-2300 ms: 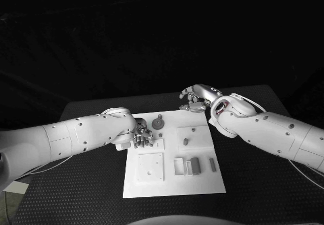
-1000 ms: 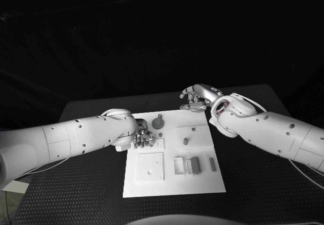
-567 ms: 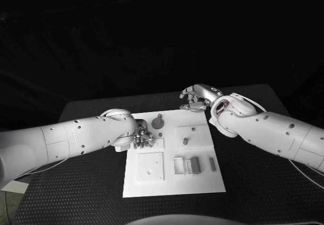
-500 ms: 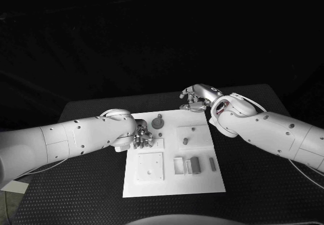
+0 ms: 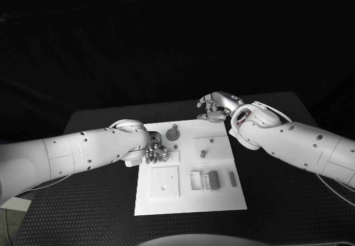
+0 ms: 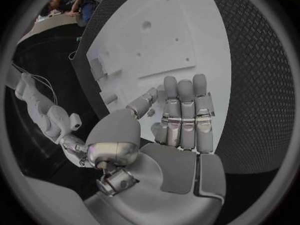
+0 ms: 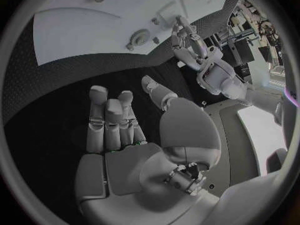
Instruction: Assemble the parts on the task board
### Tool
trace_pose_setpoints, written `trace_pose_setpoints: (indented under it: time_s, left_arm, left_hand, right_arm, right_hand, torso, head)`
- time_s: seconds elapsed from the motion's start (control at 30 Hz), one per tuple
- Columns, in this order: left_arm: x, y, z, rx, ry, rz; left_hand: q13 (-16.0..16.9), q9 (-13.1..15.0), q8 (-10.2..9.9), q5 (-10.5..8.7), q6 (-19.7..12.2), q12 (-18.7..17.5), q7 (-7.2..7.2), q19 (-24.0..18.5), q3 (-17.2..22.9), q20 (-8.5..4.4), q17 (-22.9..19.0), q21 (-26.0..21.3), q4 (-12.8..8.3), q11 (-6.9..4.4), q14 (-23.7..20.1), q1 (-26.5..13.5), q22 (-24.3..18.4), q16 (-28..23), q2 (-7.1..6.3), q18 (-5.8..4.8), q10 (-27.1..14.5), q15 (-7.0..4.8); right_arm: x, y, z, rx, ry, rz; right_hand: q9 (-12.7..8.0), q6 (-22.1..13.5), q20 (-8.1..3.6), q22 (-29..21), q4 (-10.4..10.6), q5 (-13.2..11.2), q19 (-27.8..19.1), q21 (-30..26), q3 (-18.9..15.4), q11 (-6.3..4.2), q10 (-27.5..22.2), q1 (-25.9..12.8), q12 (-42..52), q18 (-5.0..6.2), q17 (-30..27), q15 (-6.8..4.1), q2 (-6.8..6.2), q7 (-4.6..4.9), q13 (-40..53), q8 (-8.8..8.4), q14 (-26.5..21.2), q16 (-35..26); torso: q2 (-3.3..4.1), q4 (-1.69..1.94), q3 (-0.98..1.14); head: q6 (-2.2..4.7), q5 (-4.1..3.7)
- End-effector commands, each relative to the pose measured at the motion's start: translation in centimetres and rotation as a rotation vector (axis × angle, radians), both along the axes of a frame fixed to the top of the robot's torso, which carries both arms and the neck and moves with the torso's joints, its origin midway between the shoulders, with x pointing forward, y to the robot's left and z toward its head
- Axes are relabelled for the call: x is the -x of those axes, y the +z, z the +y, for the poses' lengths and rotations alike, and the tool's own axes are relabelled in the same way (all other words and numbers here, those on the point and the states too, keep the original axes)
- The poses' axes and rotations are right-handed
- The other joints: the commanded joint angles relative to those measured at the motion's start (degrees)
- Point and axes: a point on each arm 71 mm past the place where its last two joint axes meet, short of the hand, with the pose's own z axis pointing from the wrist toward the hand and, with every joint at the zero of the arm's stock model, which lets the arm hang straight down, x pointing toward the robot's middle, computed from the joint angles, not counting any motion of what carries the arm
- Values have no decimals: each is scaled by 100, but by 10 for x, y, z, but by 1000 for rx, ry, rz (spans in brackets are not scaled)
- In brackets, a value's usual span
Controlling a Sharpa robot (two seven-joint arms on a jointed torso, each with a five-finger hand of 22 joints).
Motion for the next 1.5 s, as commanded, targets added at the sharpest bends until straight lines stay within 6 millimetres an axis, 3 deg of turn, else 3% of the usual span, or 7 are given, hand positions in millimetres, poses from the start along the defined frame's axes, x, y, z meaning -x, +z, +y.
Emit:
trace_pose_setpoints:
  time_s: [0.03, 0.83, 1.5]
  left_arm:
    - [7, -12, 2, -71, -35, 54]
    - [2, -2, 14, 15, 47, -29]
    - [-3, 4, 11, 64, 92, 12]
  left_hand:
    - [-8, -2, -2, 12, 323, 19, -295, 32, 34, -17, -9, -24, -9, -59, -45, 64, 8, 35, -16, 62, -116, -11]
    - [-17, 5, -10, 3, 350, 46, -301, 51, 36, -20, -44, -27, -7, -65, -39, 71, 30, 77, -5, 64, -104, -14]
    - [-28, 9, -23, -10, 363, 62, -303, 64, 19, -20, -78, -35, 6, -68, -40, 33, 44, 105, 19, 62, -101, -16]
  right_arm:
    - [0, -1, 1, 4, 8, 6]
    - [-1, -1, -2, 7, 0, 7]
    - [-1, -2, -1, 9, 0, 4]
  right_hand:
    - [-10, 18, -42, 94, 16, 34, -1, -39, -23, -8, -12, -1, 34, 231, 9, 13, 49, 77, -5, -1, 31, -5]
    - [-13, 19, -43, 95, 15, 34, 0, -42, -21, -8, -13, 1, 38, 231, 10, 12, 49, 77, -10, -2, 32, -6]
    - [-15, 18, -46, 96, 16, 33, 7, -40, -19, -9, -11, 4, 45, 231, 11, 12, 64, 76, -13, -4, 38, -3]
  torso:
    - [0, 1, 1]
    - [-1, 0, 2]
    - [-1, 5, 5]
  head:
    - [-7, 5]
    - [0, 7]
    - [-13, 12]
